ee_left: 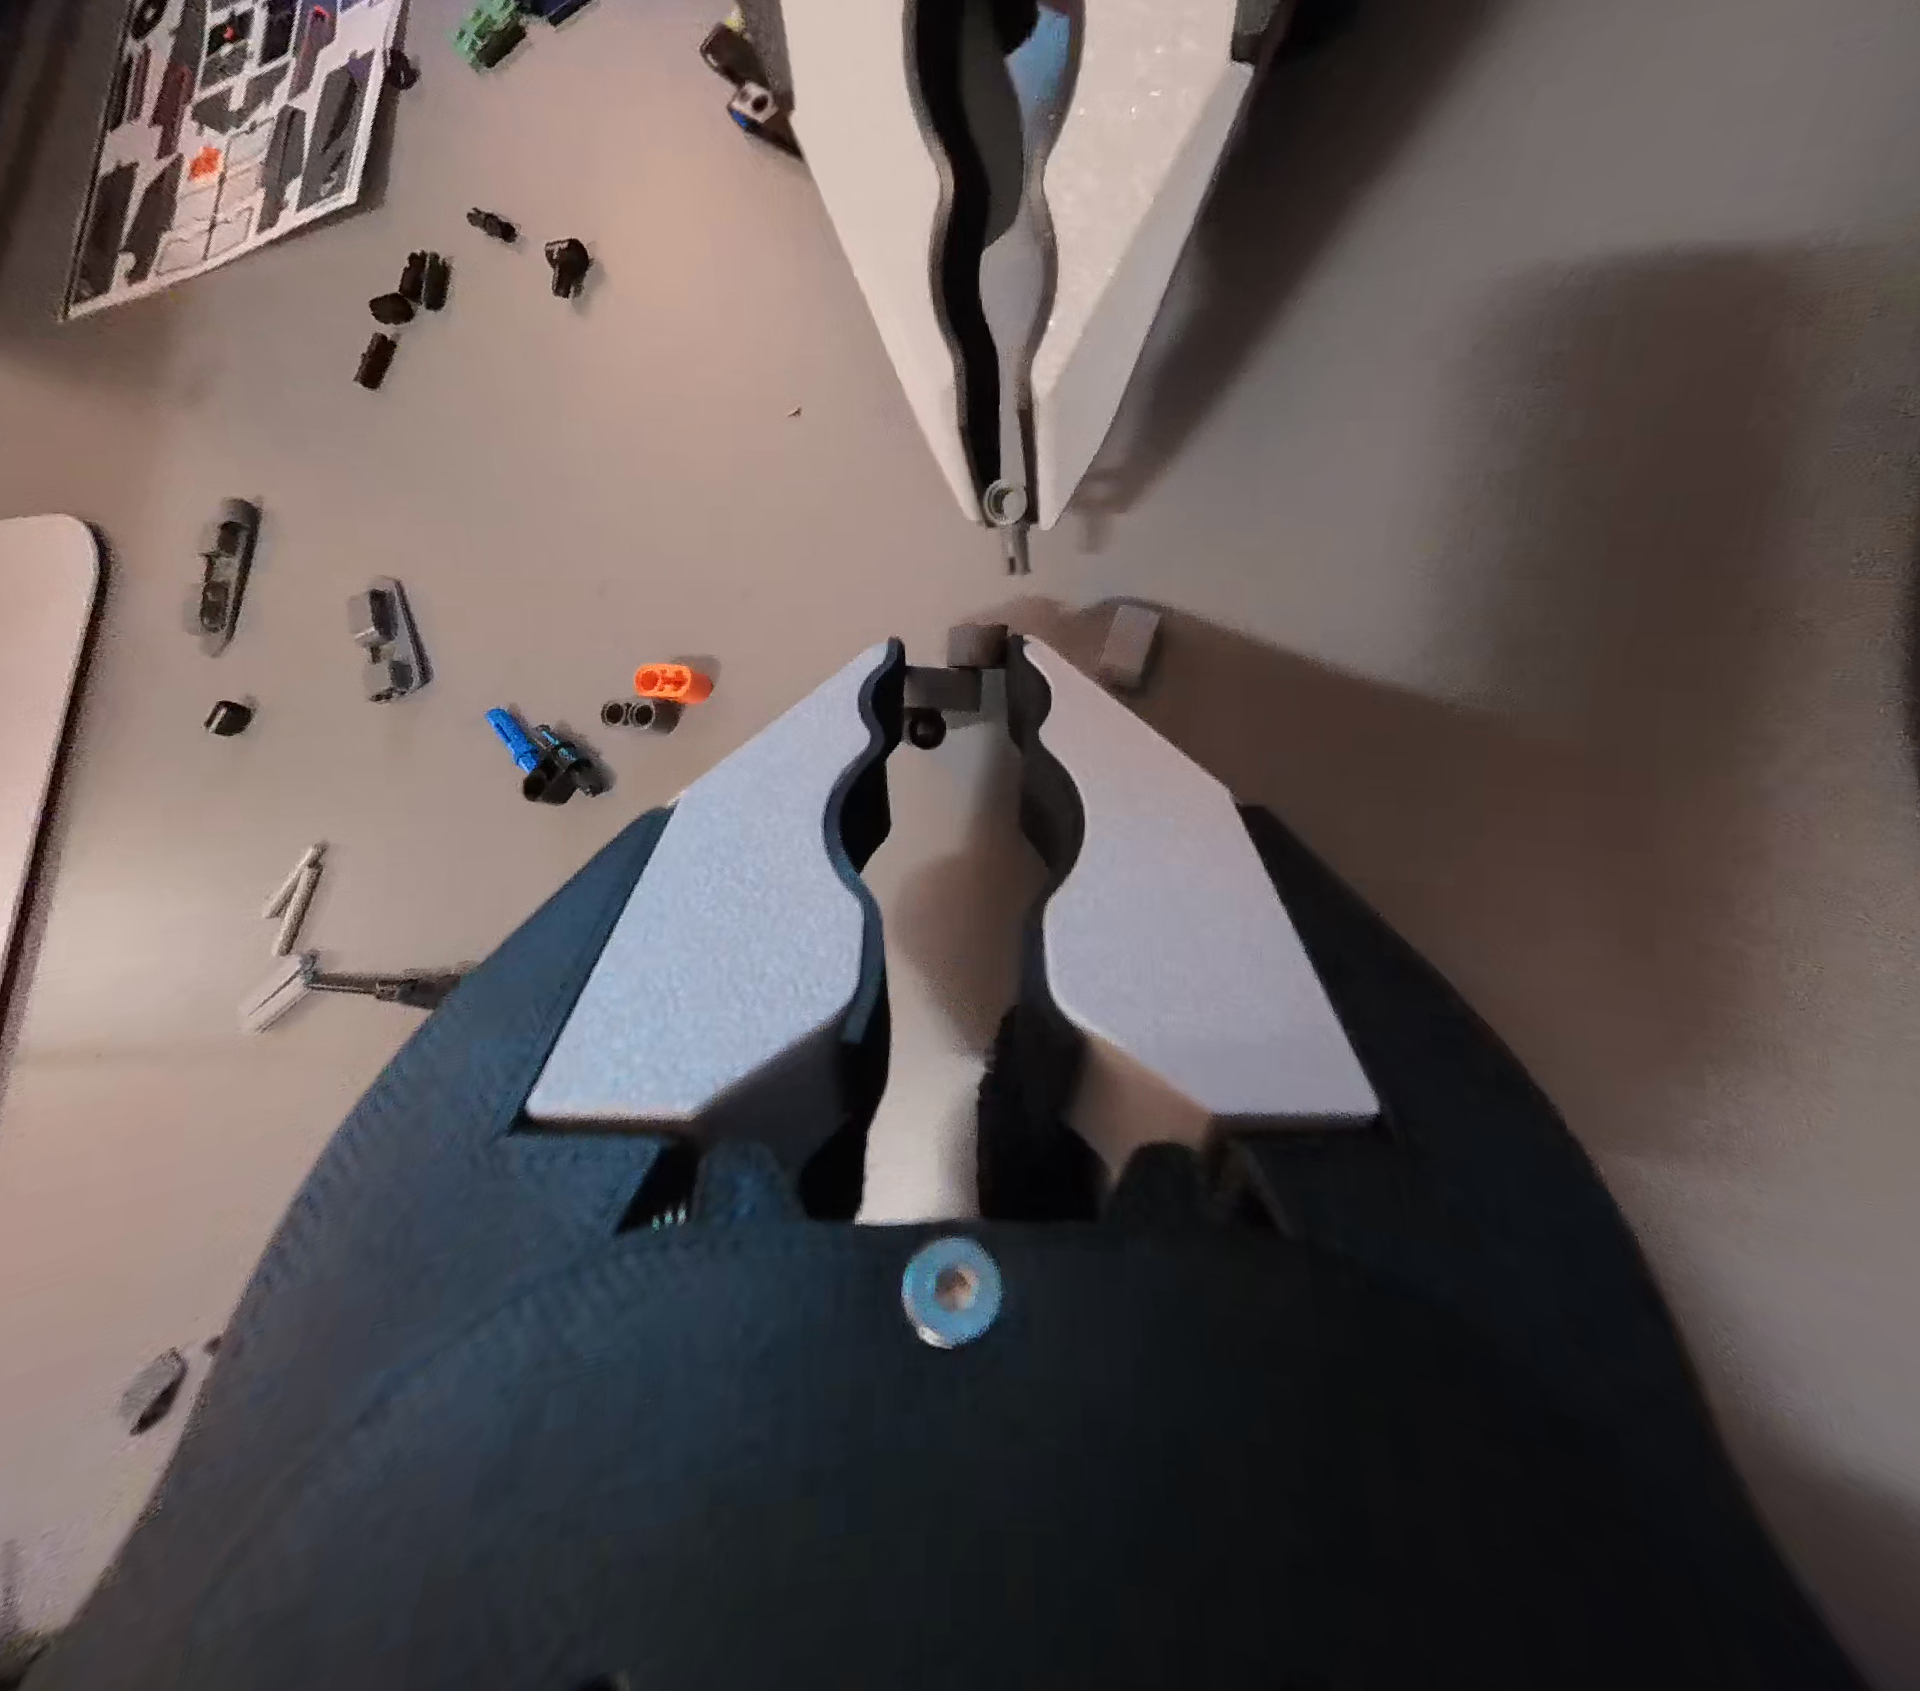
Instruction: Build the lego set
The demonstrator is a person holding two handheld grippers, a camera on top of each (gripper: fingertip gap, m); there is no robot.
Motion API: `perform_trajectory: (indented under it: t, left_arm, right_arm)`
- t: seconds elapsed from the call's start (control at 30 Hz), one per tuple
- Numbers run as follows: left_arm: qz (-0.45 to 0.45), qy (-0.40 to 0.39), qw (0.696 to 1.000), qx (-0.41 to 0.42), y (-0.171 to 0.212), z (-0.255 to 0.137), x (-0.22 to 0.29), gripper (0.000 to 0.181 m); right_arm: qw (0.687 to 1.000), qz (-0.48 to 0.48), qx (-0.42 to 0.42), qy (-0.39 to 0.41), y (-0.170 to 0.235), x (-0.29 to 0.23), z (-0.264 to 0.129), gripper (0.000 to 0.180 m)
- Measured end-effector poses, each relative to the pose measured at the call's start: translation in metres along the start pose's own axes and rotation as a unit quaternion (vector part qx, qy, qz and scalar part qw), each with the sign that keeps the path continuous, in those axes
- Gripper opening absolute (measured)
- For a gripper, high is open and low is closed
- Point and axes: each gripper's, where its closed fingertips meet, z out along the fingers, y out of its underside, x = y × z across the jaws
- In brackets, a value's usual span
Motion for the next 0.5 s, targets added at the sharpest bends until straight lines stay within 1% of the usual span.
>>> perform_trajectory:
  t: [0.2, 0.33, 0.4, 0.5]
  left_arm:
    - [0.047, -0.017, 0.999, -0.018, 0.004, 0.004, 0.004, 0.021]
    - [0.088, -0.057, 0.994, -0.017, -0.002, 0.002, 0.0, 0.02]
    - [0.102, -0.058, 0.993, -0.016, -0.008, 0.001, 0.005, 0.02]
    - [0.123, -0.068, 0.989, -0.043, -0.003, 0.005, 0.006, 0.019]
  right_arm:
    - [1.0, 0.004, 0.0, -0.001, 0.002, 0.001, 0.0, 0.005]
    - [1.0, 0.005, -0.002, 0.001, 0.004, 0.002, -0.001, 0.004]
    - [1.0, 0.006, -0.002, 0.003, 0.005, 0.003, -0.002, 0.004]
    - [1.0, 0.008, 0.001, 0.004, 0.005, 0.004, -0.004, 0.004]
